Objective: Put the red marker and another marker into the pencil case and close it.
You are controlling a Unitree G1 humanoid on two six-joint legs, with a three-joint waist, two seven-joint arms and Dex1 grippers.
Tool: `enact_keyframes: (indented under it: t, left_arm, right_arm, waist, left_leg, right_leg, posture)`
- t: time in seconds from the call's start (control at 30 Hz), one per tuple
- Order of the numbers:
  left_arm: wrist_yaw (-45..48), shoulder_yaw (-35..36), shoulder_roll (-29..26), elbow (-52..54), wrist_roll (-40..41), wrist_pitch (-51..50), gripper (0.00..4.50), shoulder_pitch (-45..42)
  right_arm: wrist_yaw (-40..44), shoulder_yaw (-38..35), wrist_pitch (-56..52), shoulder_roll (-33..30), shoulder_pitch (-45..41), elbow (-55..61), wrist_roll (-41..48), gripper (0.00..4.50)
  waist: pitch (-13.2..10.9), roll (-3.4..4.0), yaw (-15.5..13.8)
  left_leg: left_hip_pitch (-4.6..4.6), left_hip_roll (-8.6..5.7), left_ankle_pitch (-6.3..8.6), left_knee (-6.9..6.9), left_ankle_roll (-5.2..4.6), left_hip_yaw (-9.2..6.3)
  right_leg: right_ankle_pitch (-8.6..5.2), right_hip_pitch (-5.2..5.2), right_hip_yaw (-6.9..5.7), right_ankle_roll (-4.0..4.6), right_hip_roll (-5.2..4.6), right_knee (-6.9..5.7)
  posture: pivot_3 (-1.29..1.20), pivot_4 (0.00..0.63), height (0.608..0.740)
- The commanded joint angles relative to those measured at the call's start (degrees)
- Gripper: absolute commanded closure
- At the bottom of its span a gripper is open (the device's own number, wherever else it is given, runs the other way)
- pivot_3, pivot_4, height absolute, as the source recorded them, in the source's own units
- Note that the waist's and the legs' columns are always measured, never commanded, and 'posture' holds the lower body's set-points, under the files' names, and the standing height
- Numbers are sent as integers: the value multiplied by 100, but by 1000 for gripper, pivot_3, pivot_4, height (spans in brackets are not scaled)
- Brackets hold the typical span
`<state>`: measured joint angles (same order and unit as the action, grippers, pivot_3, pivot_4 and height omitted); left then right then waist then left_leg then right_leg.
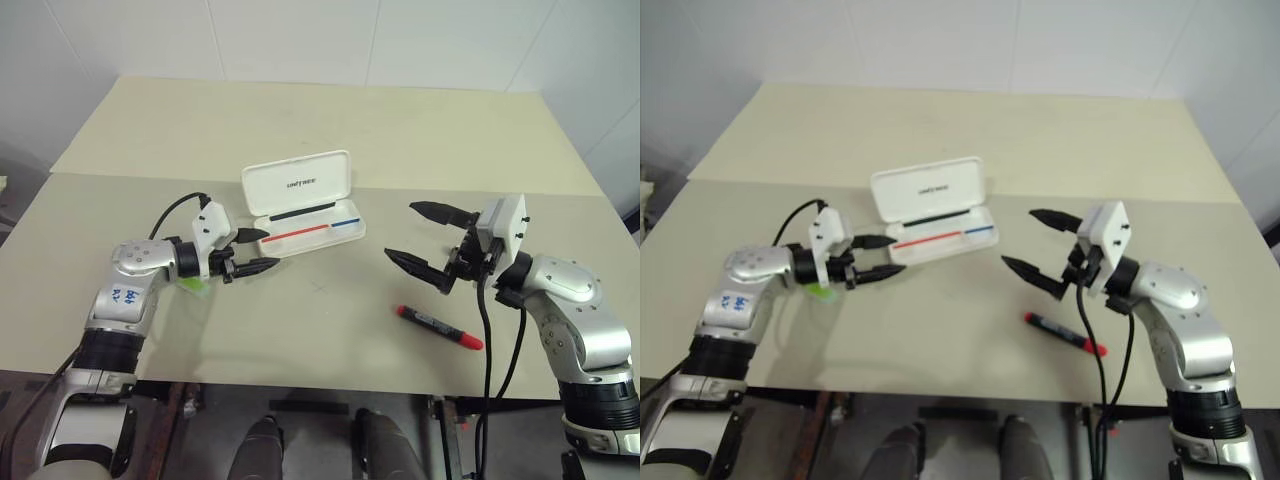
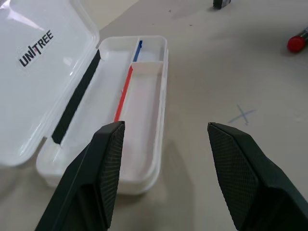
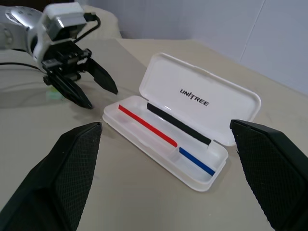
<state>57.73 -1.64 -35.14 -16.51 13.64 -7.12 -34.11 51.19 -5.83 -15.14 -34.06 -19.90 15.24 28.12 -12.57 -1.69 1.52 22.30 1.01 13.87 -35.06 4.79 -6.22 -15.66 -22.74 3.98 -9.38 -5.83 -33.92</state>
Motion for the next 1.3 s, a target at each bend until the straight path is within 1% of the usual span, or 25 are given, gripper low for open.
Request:
enact_keyframes:
  t: [0.03, 0.23, 0.33, 0.77, 0.87, 0.97, 1.0, 1.1, 1.13, 1.3]
  left_arm:
    - [-18, -35, 102, -245, -142, 272, 1698, -233]
    - [142, -249, 249, -689, -352, 553, 1698, -448]
    - [296, -433, 276, -986, -565, 864, 1698, -550]
    - [251, -568, 636, -2303, -944, 1416, 1698, -1052]
    - [288, -610, 686, -2486, -1021, 1415, 2252, -1161]
    - [282, -657, 705, -2621, -1126, 1398, 3099, -1256]
    - [332, -676, 701, -2654, -1140, 1410, 3271, -1283]
    - [511, -767, 650, -2699, -1249, 1455, 4251, -1337]
    - [529, -774, 633, -2696, -1277, 1464, 4469, -1347]
    - [1017, -851, 517, -2357, -1215, 1379, 4469, -1347]
  right_arm:
    - [-79, -74, 72, -6, 46, 339, 49, 0]
    - [-238, -136, 26, -21, 81, 563, 101, 0]
    - [-341, -134, 8, -10, 68, 671, 99, 0]
    - [-694, -126, -72, 37, 21, 1089, 138, 0]
    - [-734, -130, -63, 35, -23, 1124, 143, 0]
    - [-764, -135, -60, 31, -58, 1163, 150, 0]
    - [-776, -140, -65, 27, -72, 1180, 155, 0]
    - [-789, -169, -72, 0, -111, 1206, 175, 0]
    - [-794, -176, -72, -10, -124, 1209, 178, 0]
    - [-782, -192, -86, -48, -135, 1197, 204, 0]
  waist:
    - [0, 0, 1]
    - [0, 0, 4]
    - [0, 0, 3]
    - [1, 1, 6]
    - [1, 0, 6]
    - [0, 0, 7]
    - [1, 0, 6]
    - [1, 1, 9]
    - [1, 2, 5]
    - [3, 2, 14]
  left_leg:
    - [0, 0, 0, 0, 0, 0]
    - [0, 0, 0, 0, 0, 0]
    - [0, 0, 0, -1, 0, 0]
    - [-2, 0, 0, -2, 0, 0]
    - [-1, 0, 0, -2, 0, 0]
    - [-2, 0, 0, -1, 0, 0]
    - [-2, 0, 0, -1, 0, 0]
    - [-2, 0, 0, -1, 0, 0]
    - [-2, 0, 0, 0, 0, 0]
    - [-2, 0, 0, 1, 0, 0]
  right_leg:
    - [0, 0, 0, 0, 0, 0]
    - [0, 0, 0, -1, 0, -2]
    - [1, 0, 0, -1, 0, -2]
    - [1, 0, 0, -2, 1, -6]
    - [1, 0, 0, -2, 1, -5]
    - [1, 0, 0, -2, 1, -6]
    - [1, 0, 0, -2, 1, -6]
    - [1, 0, 0, -2, 1, -4]
    - [1, 0, 0, -2, 1, -4]
    - [1, 0, 0, -2, 1, -3]
  posture:
    - [0, 150, 740]
    - [0, 150, 740]
    - [0, 150, 740]
    - [0, 150, 740]
    - [0, 150, 740]
    - [0, 150, 740]
    - [0, 150, 740]
    - [0, 150, 740]
    - [0, 150, 740]
    - [0, 150, 740]
